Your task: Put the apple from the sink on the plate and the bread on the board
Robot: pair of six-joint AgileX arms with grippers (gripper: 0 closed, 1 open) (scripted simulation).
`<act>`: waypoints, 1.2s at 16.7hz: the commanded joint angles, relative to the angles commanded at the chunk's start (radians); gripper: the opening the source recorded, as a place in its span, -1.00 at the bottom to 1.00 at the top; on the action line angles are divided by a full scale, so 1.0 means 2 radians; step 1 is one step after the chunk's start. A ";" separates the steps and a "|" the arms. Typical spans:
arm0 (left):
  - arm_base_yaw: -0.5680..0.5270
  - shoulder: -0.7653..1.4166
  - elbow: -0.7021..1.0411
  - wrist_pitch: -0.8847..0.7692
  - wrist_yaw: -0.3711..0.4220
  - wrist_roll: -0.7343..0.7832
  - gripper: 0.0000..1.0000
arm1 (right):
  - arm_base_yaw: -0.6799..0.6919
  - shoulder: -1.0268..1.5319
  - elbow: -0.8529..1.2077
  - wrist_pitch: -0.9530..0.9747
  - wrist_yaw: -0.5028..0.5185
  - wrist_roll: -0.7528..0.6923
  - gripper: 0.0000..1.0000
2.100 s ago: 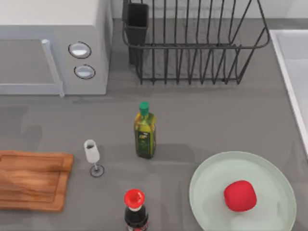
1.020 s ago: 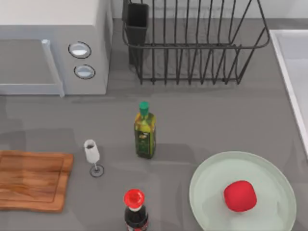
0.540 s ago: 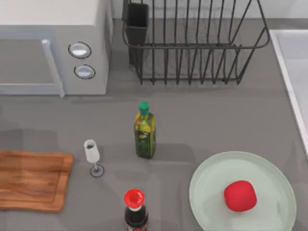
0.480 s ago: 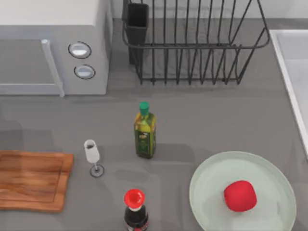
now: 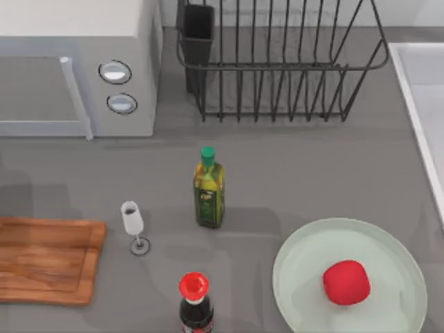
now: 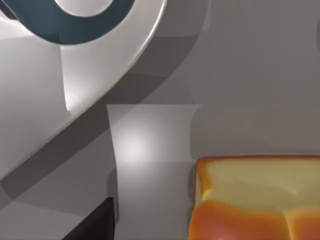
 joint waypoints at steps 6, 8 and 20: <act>0.000 0.000 0.000 0.000 0.000 0.000 -0.06 | 0.000 0.000 0.000 0.000 0.000 0.000 1.00; 0.000 0.000 0.000 0.000 0.000 0.000 -0.36 | 0.000 0.000 0.000 0.000 0.000 0.000 1.00; 0.000 0.000 0.000 0.000 0.000 0.000 -1.00 | 0.000 0.000 0.000 0.000 0.000 0.000 1.00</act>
